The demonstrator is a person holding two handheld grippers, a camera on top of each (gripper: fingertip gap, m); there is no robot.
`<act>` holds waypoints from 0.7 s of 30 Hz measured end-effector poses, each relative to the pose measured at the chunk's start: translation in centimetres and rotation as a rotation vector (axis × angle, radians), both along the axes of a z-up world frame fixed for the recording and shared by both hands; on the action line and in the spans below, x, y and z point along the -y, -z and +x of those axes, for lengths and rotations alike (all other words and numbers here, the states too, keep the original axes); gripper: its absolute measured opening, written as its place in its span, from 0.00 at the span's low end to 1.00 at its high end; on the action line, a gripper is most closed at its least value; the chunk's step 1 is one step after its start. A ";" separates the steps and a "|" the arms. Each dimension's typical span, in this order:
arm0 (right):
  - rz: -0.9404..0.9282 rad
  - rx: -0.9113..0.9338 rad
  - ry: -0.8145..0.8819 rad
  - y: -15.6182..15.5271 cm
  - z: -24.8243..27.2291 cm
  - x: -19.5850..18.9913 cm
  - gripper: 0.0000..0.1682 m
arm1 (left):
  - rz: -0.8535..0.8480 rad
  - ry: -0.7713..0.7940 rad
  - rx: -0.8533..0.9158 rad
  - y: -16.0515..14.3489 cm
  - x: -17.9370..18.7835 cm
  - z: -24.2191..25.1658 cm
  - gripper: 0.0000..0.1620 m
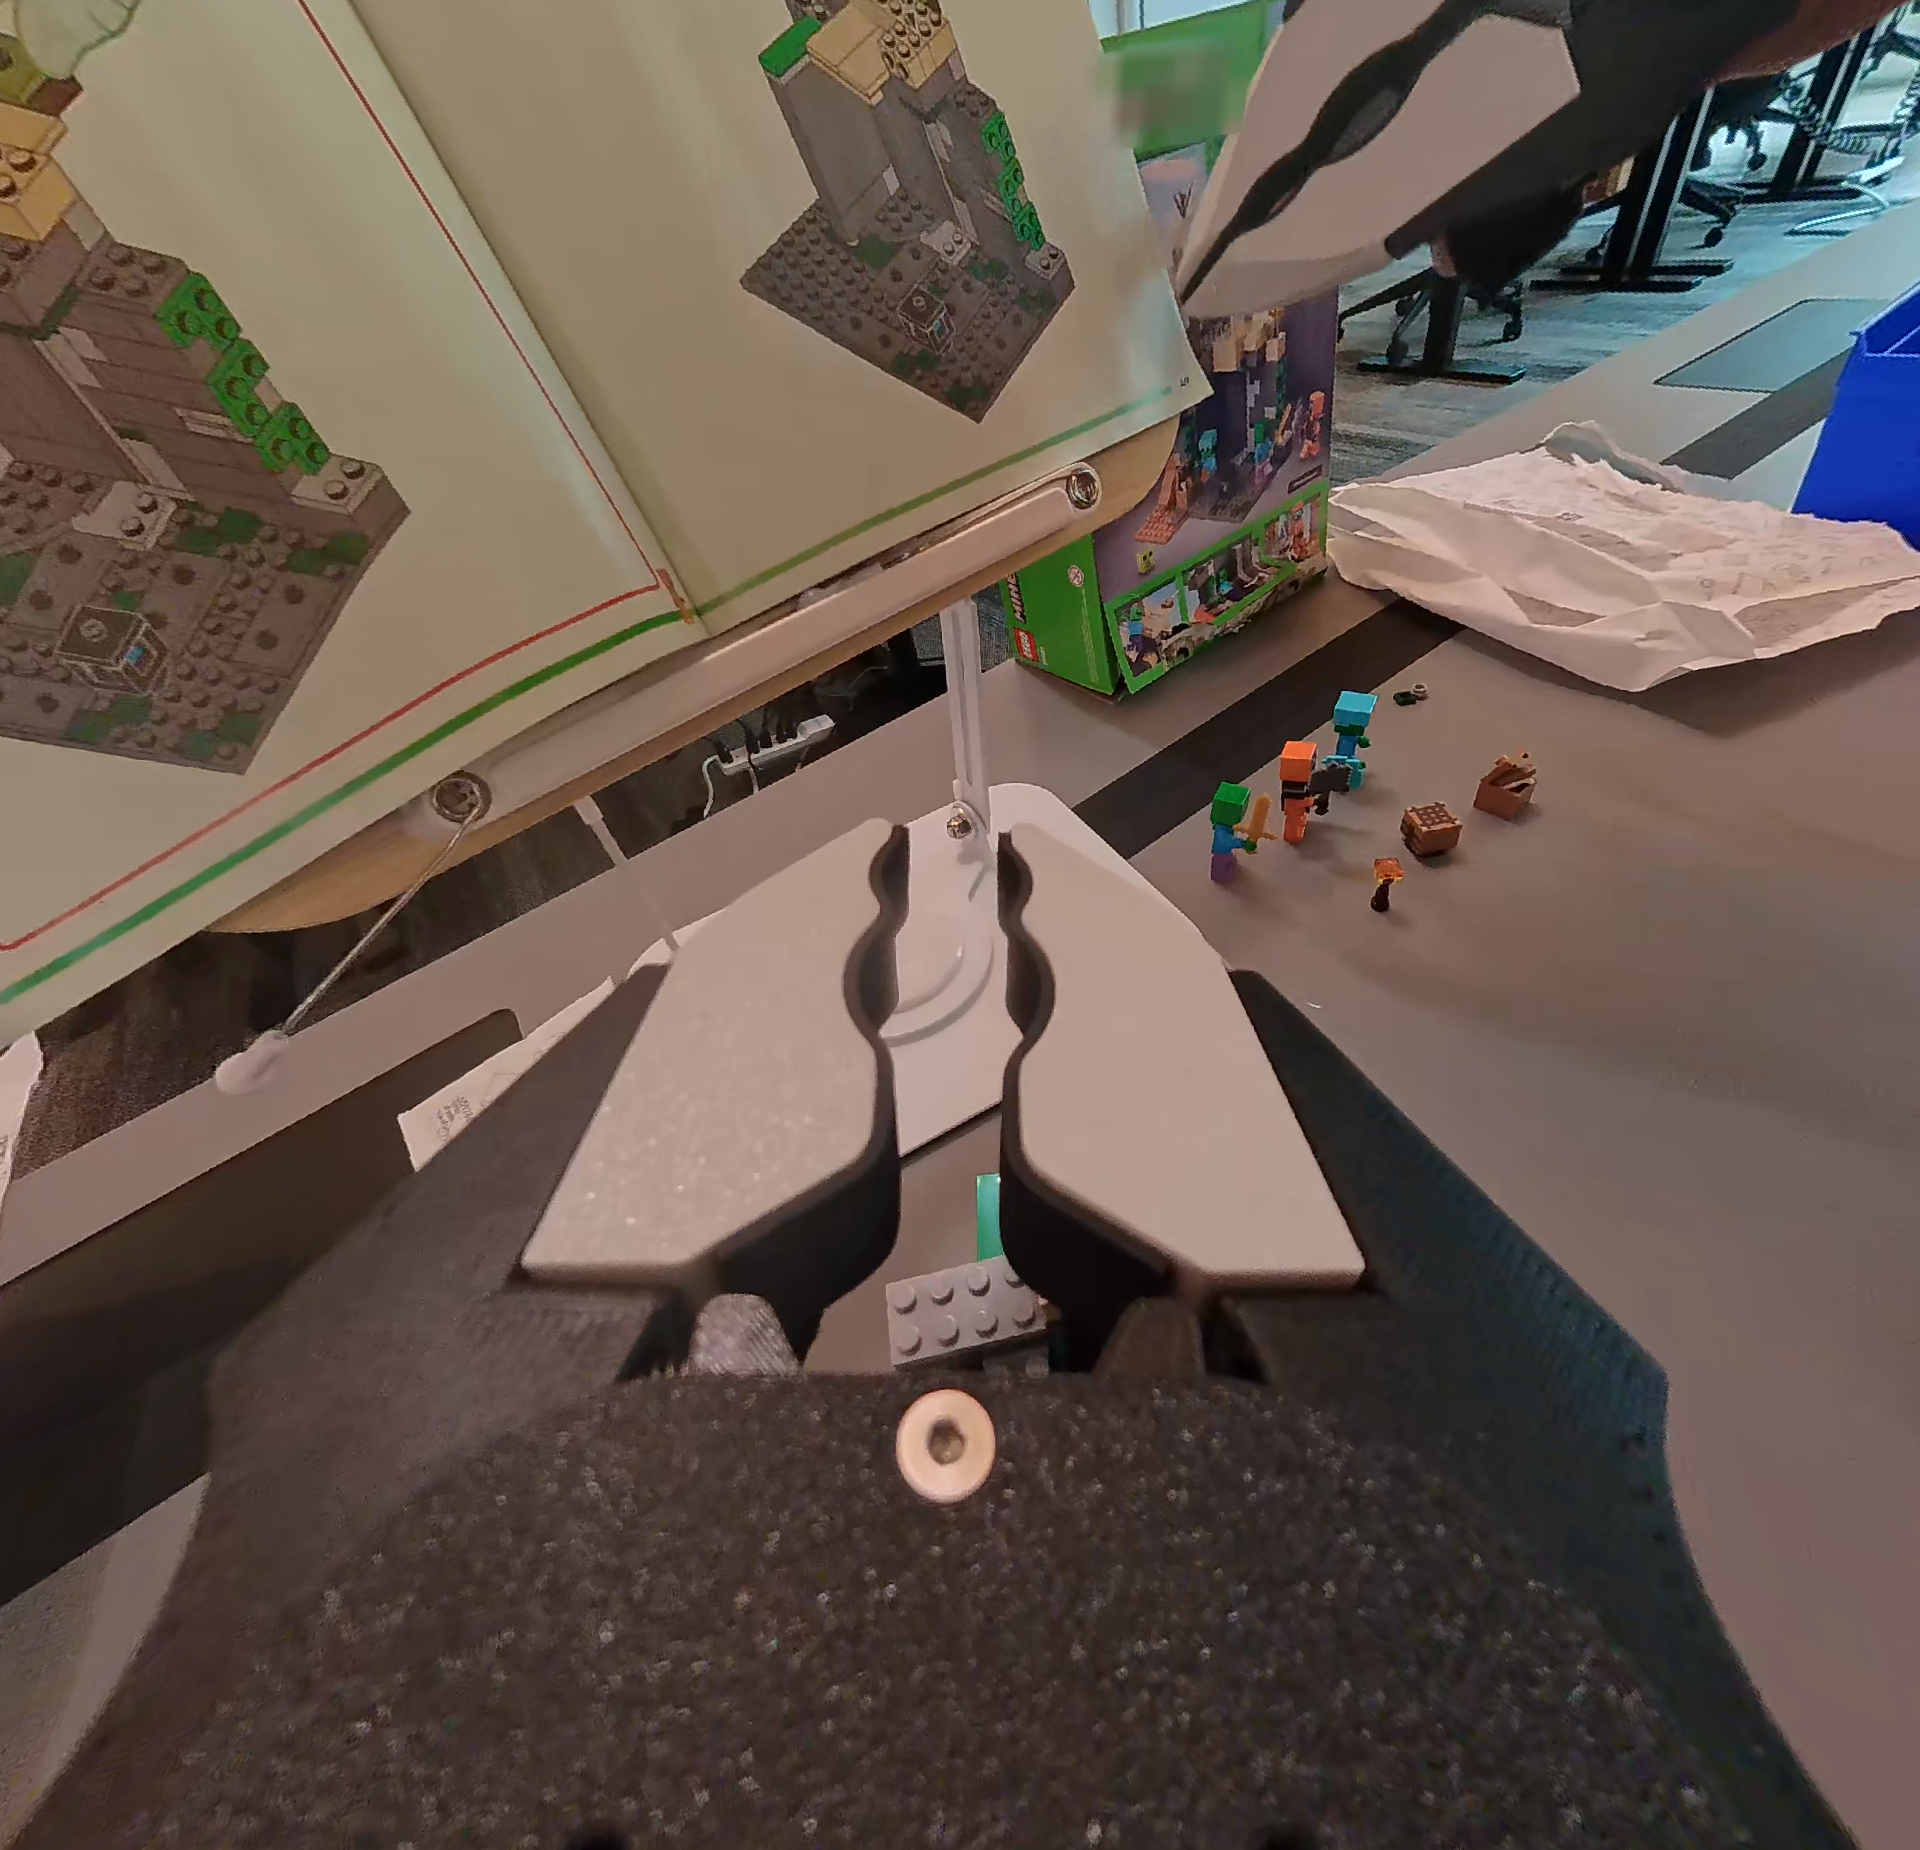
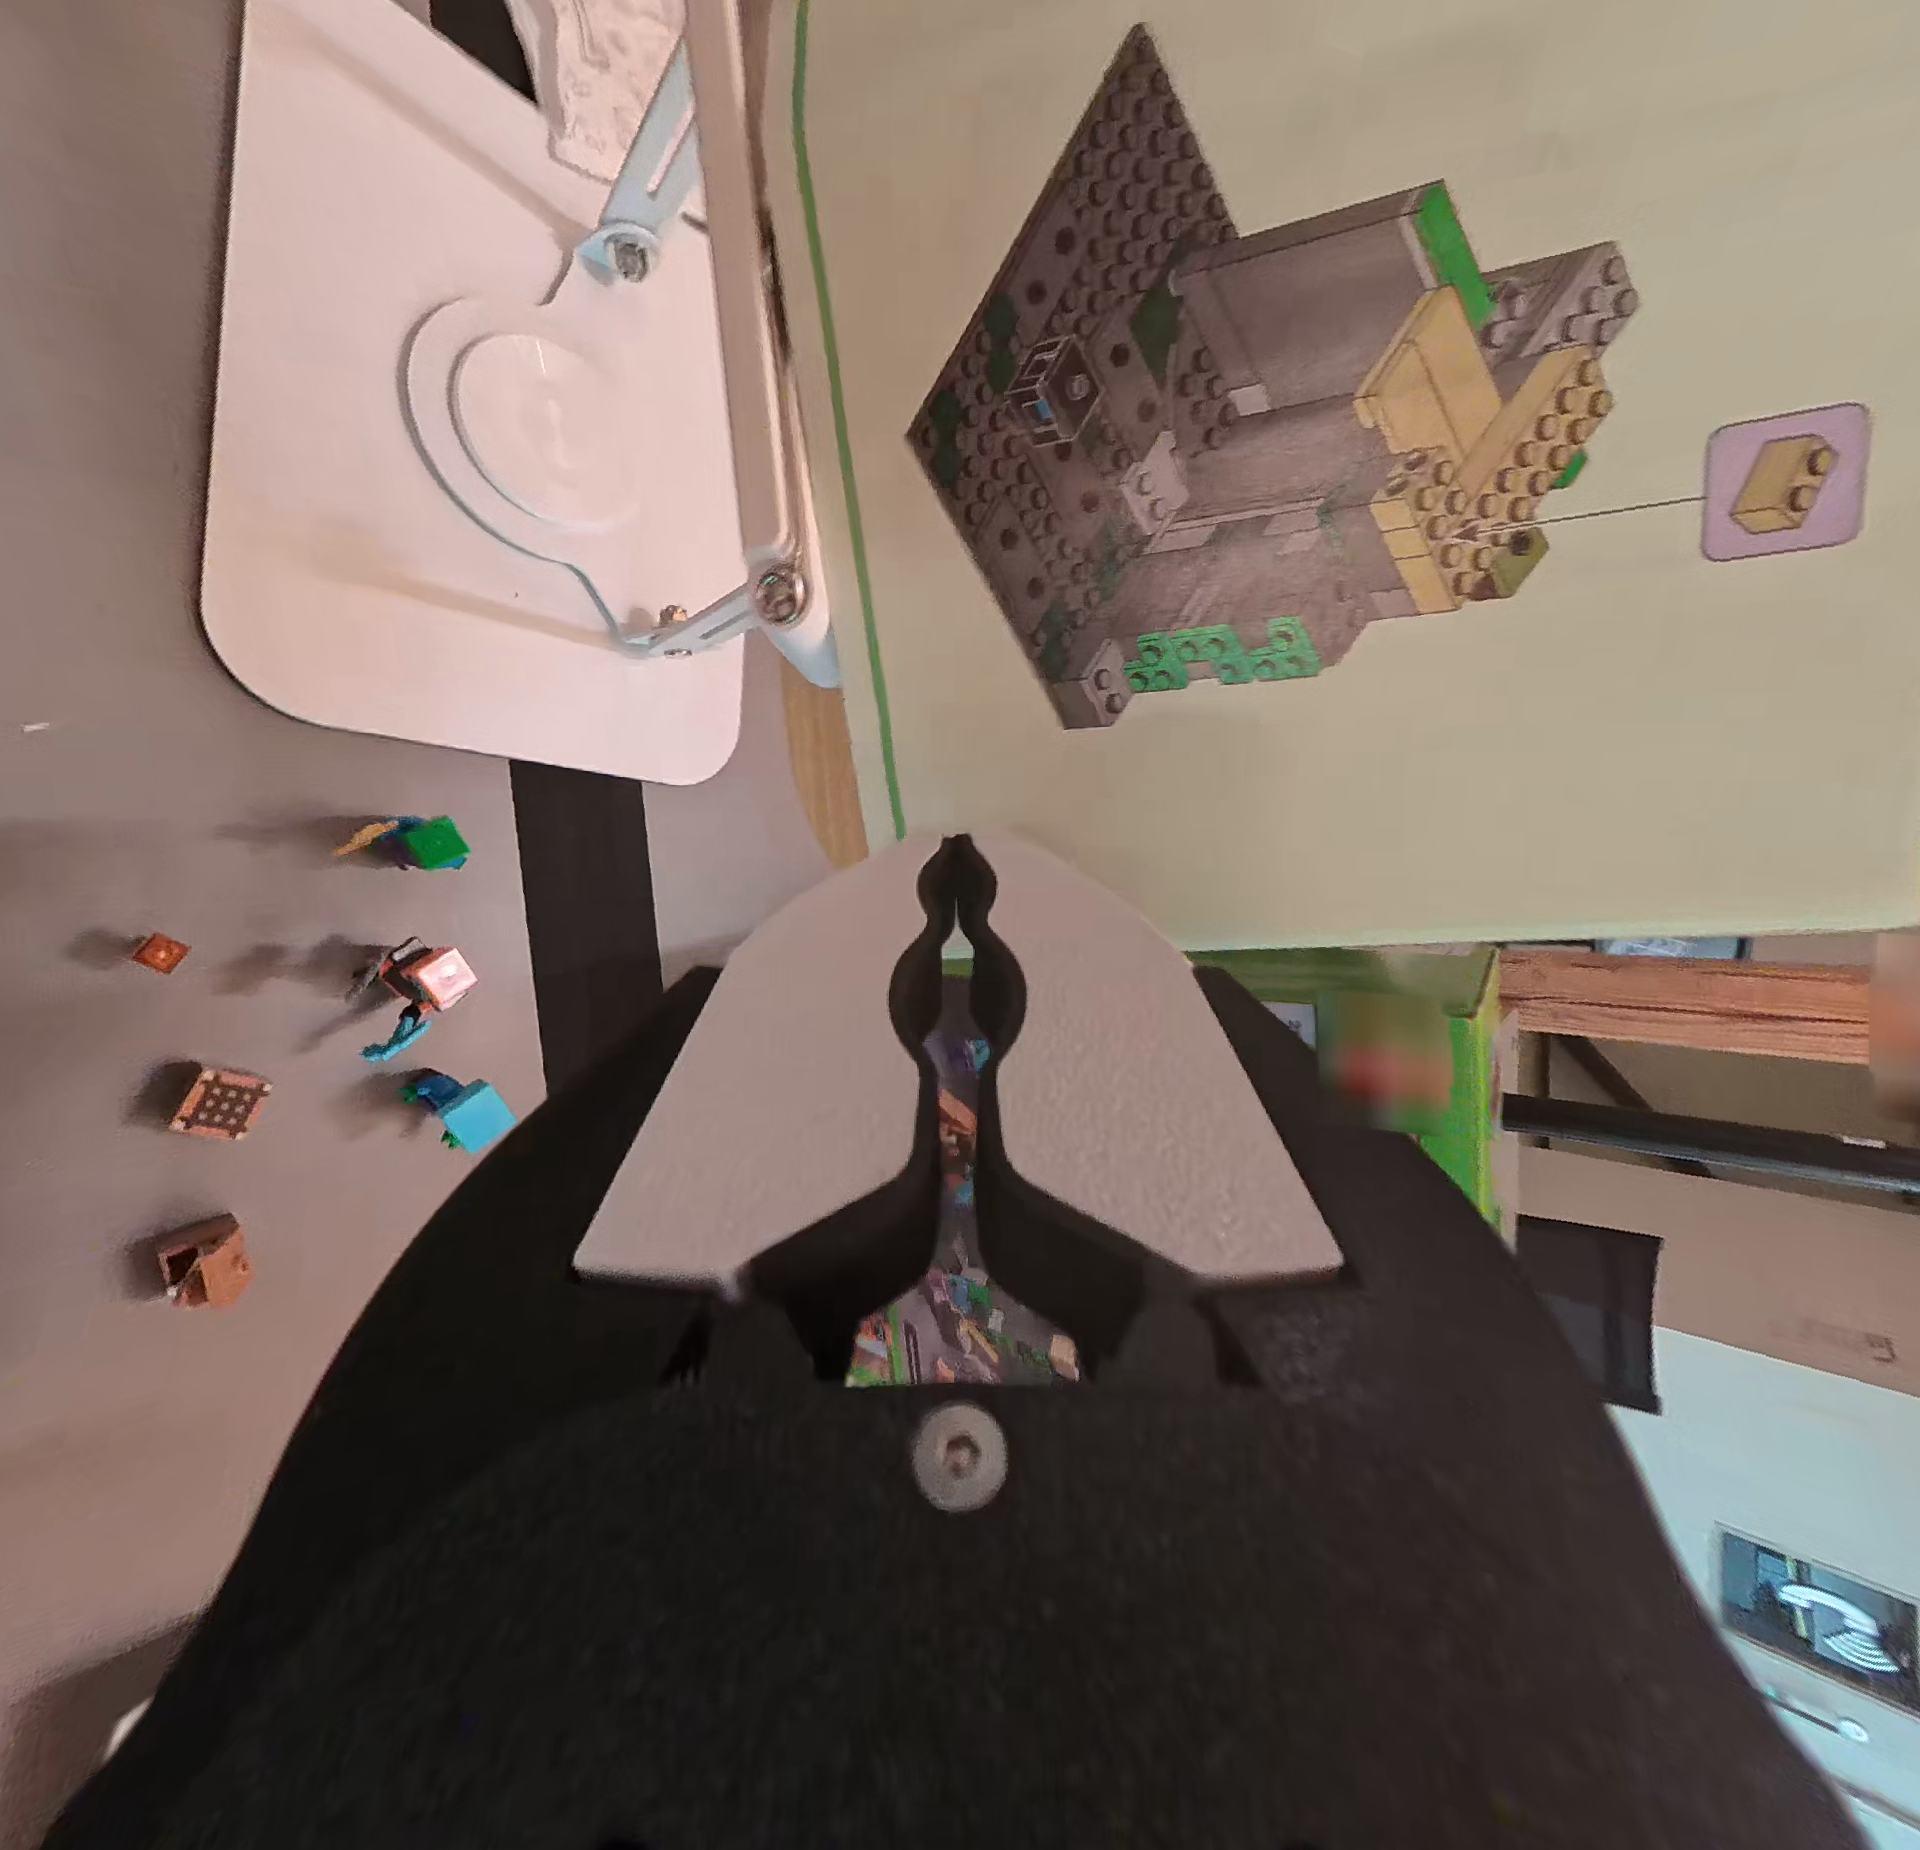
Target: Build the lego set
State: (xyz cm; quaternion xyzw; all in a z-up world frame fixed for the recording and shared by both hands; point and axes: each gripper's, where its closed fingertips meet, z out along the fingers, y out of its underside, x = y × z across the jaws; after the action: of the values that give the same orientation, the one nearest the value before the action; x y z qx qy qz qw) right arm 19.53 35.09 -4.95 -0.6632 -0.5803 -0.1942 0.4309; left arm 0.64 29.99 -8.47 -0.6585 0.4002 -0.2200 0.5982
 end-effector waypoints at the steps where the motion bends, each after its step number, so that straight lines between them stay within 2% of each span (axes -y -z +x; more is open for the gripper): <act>1: 0.019 0.035 -0.009 0.3 0.1 0.0 0.00 | 0.000 0.001 0.000 0.0 0.0 0.0 0.10; 4: 0.092 0.144 -0.034 1.4 0.5 -0.1 0.00 | 0.000 0.001 0.002 -0.1 0.0 -0.1 0.10; 5: 0.098 0.168 -0.034 1.8 0.6 -0.1 0.06 | -0.001 0.002 0.004 -0.1 0.0 -0.1 0.10; 6: 0.102 0.183 -0.028 2.3 0.7 -0.2 0.17 | -0.002 0.002 0.004 -0.1 0.0 -0.1 0.10; 7: 0.112 0.198 -0.024 2.5 0.8 -0.3 0.18 | -0.003 0.002 0.003 0.0 0.0 -0.1 0.10; 11: 0.194 0.273 -0.015 2.9 1.3 -0.9 0.14 | -0.004 -0.005 0.004 0.0 -0.1 -0.2 0.10; 17: 0.223 0.292 -0.010 2.5 1.4 -1.4 0.00 | -0.004 -0.015 0.013 -0.2 -0.3 -0.6 0.10; 21: 0.183 0.290 -0.009 2.5 1.4 -1.4 0.00 | -0.001 -0.015 0.014 -0.2 -0.3 -0.7 0.10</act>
State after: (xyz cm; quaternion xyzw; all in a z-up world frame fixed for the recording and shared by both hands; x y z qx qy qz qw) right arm 20.96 36.45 -7.50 -0.5838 -0.6192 -0.3380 0.4020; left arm -0.07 30.30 -8.24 -0.6600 0.3910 -0.2204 0.6024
